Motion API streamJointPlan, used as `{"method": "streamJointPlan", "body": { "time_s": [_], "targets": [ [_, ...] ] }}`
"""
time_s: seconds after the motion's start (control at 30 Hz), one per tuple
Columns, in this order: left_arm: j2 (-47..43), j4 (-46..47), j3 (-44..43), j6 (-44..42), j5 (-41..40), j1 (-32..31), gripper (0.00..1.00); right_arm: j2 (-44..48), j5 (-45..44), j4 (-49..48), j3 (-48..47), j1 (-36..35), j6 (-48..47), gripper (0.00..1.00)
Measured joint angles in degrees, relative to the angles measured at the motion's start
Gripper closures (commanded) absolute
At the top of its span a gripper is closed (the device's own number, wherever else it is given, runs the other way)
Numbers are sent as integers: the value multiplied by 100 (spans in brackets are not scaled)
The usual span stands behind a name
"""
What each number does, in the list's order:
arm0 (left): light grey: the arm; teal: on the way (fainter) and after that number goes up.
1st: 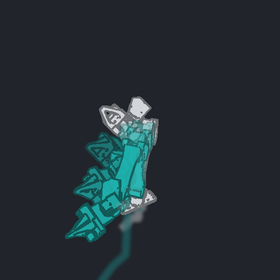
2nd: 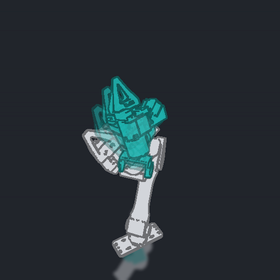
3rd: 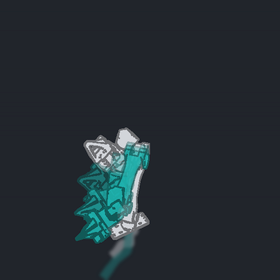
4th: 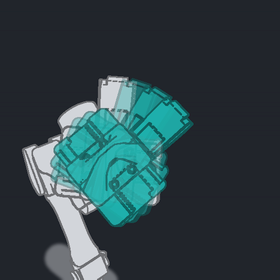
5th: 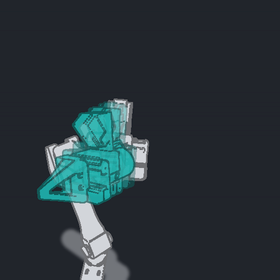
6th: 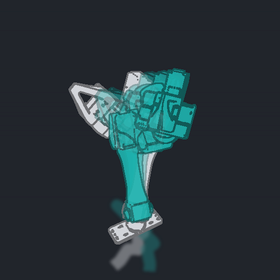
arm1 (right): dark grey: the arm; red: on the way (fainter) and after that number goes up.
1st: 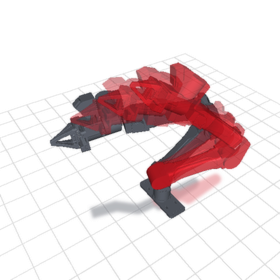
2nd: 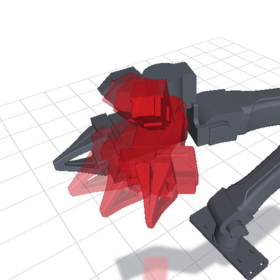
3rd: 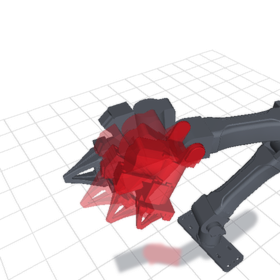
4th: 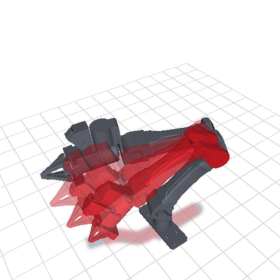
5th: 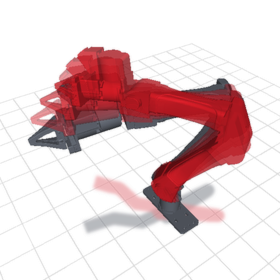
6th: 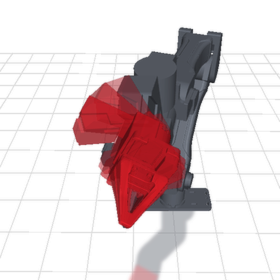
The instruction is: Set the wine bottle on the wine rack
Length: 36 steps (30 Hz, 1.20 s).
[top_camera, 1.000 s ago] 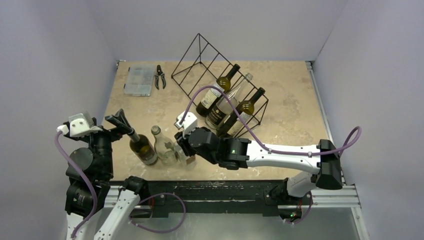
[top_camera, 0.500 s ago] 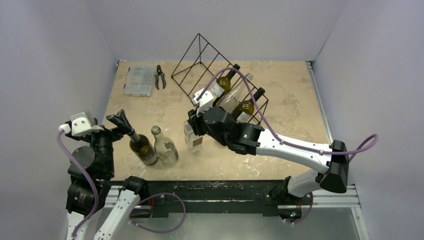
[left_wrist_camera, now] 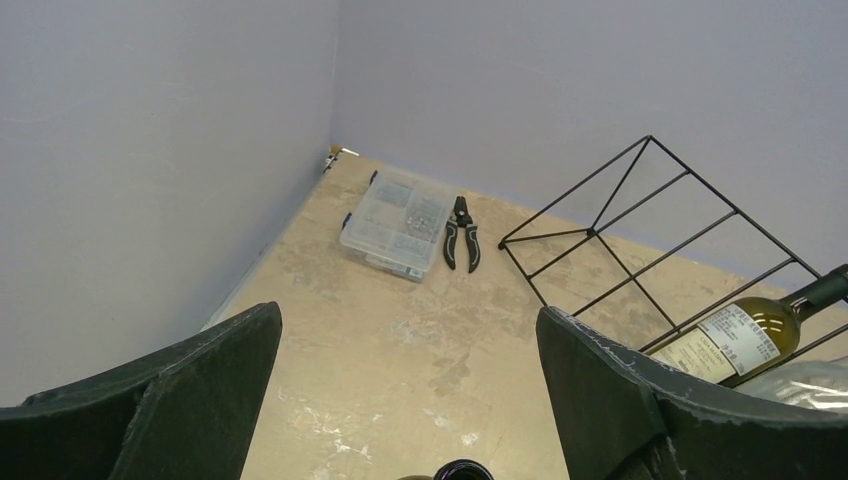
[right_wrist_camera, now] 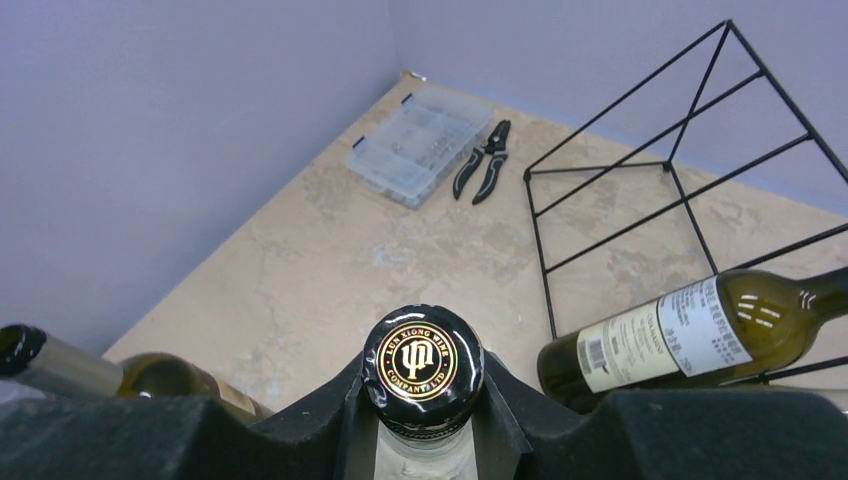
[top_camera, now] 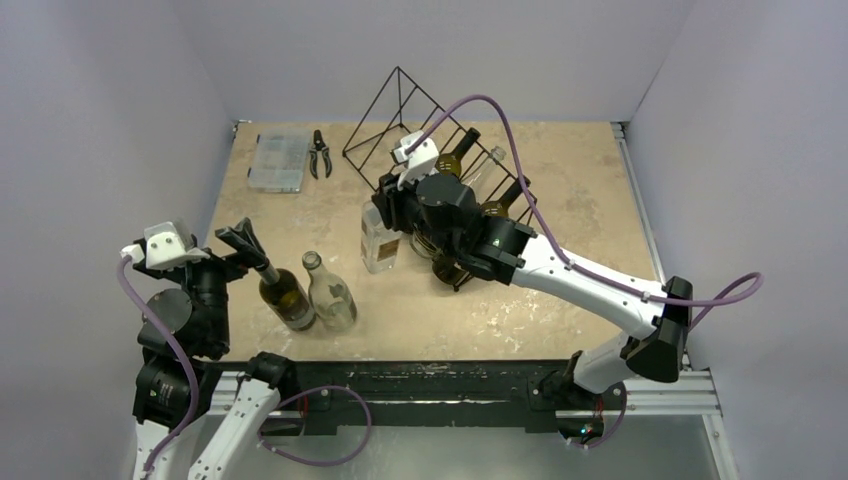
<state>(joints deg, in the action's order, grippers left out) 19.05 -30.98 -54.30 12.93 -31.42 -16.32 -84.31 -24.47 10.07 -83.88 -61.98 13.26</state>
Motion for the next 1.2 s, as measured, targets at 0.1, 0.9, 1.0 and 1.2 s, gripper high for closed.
{"method": "streamJointPlan", "body": {
  "time_s": [0.1,0.9,1.0,1.2],
  "targets": [
    [63,2,0,2,13,0,1,-175,7,-20,-332,125,-48,100],
    [103,-7,0,66,68,2,0,-2721,540,114,-3263,1412,-221,100],
    [83,-7,0,101,74,2,0,-2951,614,175,-3453,1534,-201,100],
    [39,-2,0,114,140,2,0,-3429,752,197,-3801,1755,-94,100]
  ]
}}
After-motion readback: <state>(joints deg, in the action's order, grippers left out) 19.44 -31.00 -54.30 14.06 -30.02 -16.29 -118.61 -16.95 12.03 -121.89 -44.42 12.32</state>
